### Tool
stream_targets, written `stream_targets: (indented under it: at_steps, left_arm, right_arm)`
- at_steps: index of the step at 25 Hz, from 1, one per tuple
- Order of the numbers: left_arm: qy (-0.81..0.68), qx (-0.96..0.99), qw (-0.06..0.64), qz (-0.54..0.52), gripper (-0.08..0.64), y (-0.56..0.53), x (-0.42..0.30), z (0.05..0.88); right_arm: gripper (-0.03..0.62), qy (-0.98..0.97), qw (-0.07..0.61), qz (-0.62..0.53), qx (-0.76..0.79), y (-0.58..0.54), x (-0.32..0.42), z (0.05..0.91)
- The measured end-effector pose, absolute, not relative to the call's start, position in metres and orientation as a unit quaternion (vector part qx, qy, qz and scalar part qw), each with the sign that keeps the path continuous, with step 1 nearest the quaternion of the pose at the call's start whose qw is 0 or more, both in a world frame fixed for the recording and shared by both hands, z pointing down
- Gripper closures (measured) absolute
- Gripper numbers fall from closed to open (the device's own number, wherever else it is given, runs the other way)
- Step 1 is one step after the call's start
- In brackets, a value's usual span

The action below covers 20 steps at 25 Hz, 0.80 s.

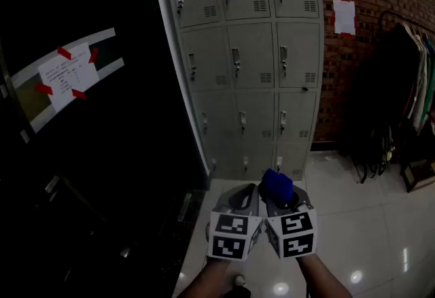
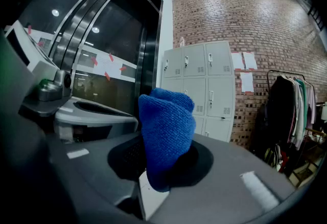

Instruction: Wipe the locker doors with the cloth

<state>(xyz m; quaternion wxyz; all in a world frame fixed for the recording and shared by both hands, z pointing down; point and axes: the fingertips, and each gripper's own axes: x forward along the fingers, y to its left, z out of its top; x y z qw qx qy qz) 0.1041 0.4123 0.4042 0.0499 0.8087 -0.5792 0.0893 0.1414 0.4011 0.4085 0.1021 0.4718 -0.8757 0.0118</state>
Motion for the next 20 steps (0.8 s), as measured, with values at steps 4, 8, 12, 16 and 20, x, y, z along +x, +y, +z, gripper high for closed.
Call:
stream_targets:
  at_steps: [4, 8, 12, 16, 20]
  left_arm:
    - [-0.575, 0.812, 0.045, 0.086, 0.560, 0.357, 0.070, 0.392]
    - [-0.566, 0.819, 0.044, 0.082, 0.560, 0.306, 0.035, 0.384]
    - [-0.554, 0.827, 0.049, 0.081, 0.559, 0.267, 0.011, 0.386]
    - [-0.554, 0.827, 0.045, 0.079, 0.560, 0.242, -0.010, 0.385]
    - [-0.558, 0.825, 0.049, 0.078, 0.560, 0.217, -0.024, 0.388]
  right_arm:
    - [0.509, -0.870, 0.105, 0.011, 0.481, 0.348, 0.109, 0.401]
    - [0.509, -0.866, 0.107, 0.015, 0.488, 0.299, 0.074, 0.397]
    - [0.509, -0.860, 0.114, 0.018, 0.497, 0.262, 0.047, 0.398]
    - [0.508, -0.859, 0.113, 0.012, 0.500, 0.234, 0.028, 0.395]
    - [0.508, -0.862, 0.108, 0.018, 0.495, 0.208, 0.013, 0.397]
